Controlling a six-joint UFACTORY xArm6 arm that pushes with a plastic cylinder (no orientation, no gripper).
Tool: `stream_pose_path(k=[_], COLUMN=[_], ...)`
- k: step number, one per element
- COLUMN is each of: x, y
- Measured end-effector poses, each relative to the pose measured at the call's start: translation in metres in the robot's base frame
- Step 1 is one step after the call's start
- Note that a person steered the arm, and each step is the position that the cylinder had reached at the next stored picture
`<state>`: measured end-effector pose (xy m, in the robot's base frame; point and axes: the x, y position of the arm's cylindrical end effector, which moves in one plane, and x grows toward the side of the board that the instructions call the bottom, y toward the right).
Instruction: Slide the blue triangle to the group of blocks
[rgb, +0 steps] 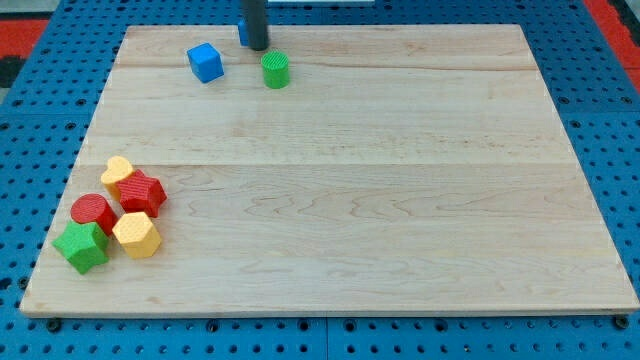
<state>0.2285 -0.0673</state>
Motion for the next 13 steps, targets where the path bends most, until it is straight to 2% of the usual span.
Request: stream_pose_path(k=[1,2,3,4,5,6,7,8,9,10,11,12,13], x=[-0.01,-0.035,-0.037,-0.035,0.001,0.019,0.073,0.091,0.051,0.043,0.105,0.103,0.068], y=[0.029,0.031,-0.034,-0.068,-0.099,-0.12,-0.1,-0.087,-0.102,-0.18,-0.165,-0.167,-0.214])
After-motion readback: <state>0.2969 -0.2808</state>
